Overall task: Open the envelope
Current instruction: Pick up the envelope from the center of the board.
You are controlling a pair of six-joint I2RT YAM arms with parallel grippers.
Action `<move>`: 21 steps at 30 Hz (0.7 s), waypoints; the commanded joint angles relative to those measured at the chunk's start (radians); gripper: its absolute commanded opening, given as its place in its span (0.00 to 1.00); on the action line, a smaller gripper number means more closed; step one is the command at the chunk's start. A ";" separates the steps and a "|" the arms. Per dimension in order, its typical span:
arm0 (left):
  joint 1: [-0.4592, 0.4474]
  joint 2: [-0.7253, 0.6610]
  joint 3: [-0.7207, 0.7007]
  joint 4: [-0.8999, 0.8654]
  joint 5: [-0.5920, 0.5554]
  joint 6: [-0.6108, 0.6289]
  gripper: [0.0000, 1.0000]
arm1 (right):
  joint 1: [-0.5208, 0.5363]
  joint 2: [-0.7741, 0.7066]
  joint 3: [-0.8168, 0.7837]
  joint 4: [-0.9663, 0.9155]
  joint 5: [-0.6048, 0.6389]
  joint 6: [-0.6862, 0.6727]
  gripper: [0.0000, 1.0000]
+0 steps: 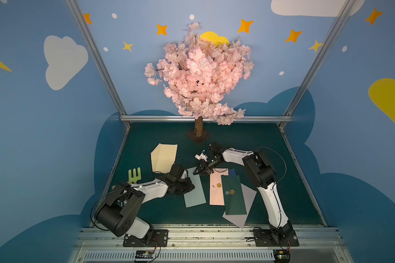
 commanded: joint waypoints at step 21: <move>0.008 -0.535 0.074 -0.406 -0.199 0.199 0.28 | 0.065 -0.296 -0.055 -0.042 0.078 0.062 0.00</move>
